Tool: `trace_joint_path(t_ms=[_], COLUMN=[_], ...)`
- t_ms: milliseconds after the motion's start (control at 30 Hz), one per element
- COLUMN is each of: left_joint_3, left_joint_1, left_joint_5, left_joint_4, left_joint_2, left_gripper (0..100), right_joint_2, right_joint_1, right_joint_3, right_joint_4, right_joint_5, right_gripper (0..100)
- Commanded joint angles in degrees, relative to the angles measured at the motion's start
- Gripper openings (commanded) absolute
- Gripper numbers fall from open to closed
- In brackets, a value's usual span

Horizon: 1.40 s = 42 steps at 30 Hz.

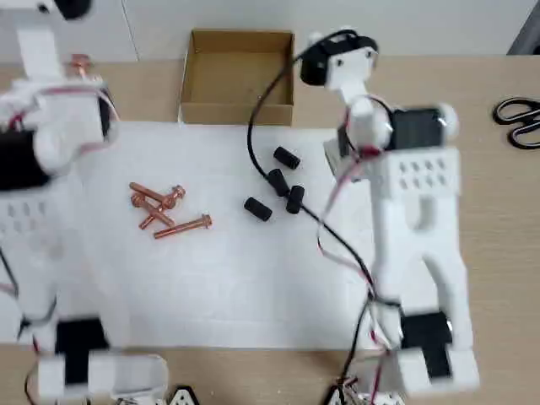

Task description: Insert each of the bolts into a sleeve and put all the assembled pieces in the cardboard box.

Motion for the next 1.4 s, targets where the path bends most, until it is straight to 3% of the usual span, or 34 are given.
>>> trace_joint_path(t_ms=[0, 233, 367, 567, 667, 867, 1200, 1367], left_joint_3=[14.0, 30.5, 33.2, 33.2, 33.3, 33.6, 44.5, 49.1], left_joint_1=[4.3, 6.7, 6.7, 6.7, 6.9, 13.8, 26.6, 32.0], left_joint_5=[0.4, 0.8, 1.8, 16.2, 18.1, 17.9, 18.2, 18.4], left_joint_4=[-1.4, -9.3, -12.3, -17.8, -19.1, -19.2, -39.7, -45.4], left_joint_2=[-11.6, -17.8, -18.3, -17.9, -18.2, -17.7, -16.6, -16.6], left_gripper=[1, 1, 1, 1, 1, 1, 1, 1], right_joint_2=[-16.4, -30.4, -35.0, -42.1, -47.4, -60.4, -73.8, -78.6], right_joint_1=[-2.8, -3.9, -3.9, -4.4, -6.6, -9.5, -11.0, -11.0], right_joint_3=[6.5, 27.2, 37.2, 53.3, 62.3, 80.2, 99.2, 102.9], right_joint_4=[0.6, -7.3, -18.4, -39.3, -47.2, -60.4, -71.3, -71.7], right_joint_5=[-0.4, -0.3, -0.7, -0.9, -4.7, -11.6, -12.1, -19.7], right_gripper=[0.3, 0.3, 0.3, 0.3, 0.4, 0.4, 0.4, 0.4])
